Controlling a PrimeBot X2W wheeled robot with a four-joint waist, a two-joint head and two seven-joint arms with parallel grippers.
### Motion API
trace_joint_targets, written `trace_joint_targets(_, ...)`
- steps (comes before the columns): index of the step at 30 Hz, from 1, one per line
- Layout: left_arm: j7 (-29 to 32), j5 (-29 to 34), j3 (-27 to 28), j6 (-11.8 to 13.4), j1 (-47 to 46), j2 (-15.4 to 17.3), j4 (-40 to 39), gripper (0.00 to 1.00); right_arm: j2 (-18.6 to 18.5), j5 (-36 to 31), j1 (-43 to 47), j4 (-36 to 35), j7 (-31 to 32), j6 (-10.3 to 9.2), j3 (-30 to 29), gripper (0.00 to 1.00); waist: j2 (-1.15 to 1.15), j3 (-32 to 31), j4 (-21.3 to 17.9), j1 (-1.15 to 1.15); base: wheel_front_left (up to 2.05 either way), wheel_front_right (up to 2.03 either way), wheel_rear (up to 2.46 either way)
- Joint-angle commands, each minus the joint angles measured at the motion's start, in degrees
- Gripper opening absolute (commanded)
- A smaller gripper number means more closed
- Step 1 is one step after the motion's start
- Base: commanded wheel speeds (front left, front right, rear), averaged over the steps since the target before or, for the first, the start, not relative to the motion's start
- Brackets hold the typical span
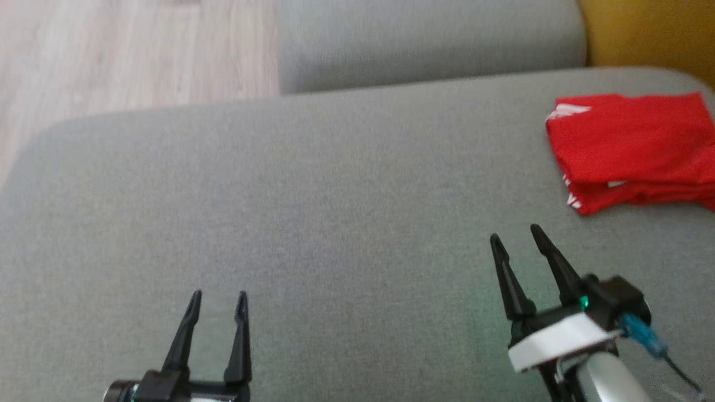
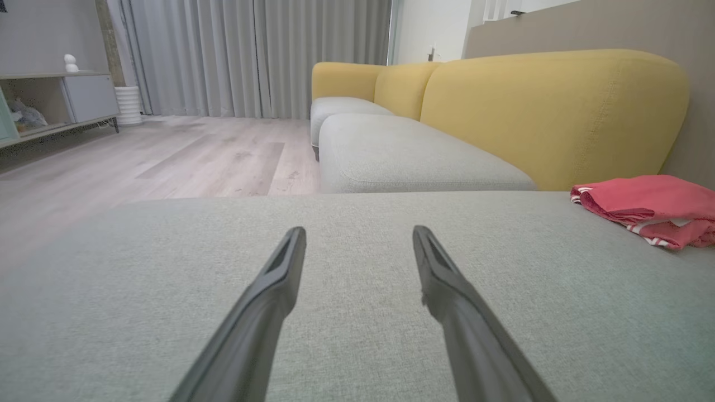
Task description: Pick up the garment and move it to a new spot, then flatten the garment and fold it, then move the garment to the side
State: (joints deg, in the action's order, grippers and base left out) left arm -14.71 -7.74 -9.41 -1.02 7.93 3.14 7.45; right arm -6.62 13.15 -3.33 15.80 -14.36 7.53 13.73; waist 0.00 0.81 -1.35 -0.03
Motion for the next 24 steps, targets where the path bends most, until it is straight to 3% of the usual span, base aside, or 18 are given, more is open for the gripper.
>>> trace_joint_targets(1,-0.3,0.3,2.5,0.4,-1.4,-0.2,-2.4,1.0,0.6,-0.9,1.2,-3.8,-0.6,-0.04,0.2,1.0,0.0,-2.2,0.0,0.03,0.0,0.0,0.0)
trace_joint_targets(5,-0.3,0.7,3.3,1.1,0.3,-0.2,-3.3,1.0,1.5,-1.7,4.9,-7.2,-0.6,-0.04,-0.7,1.0,0.0,-3.5,0.1,0.03,0.0,0.0,0.0)
trace_joint_targets(14,-0.3,-0.1,5.3,4.1,5.2,-0.2,-5.0,1.0,2.2,-2.3,9.7,-7.4,-0.6,-0.04,-0.8,1.0,0.0,-6.4,-0.1,0.03,0.0,0.0,0.0)
trace_joint_targets(24,-0.3,0.5,5.8,4.1,5.7,-0.3,-4.8,1.0,2.9,-3.2,9.5,-6.8,-0.6,-0.04,-1.4,1.0,0.0,-6.6,0.2,0.03,0.0,0.0,0.0)
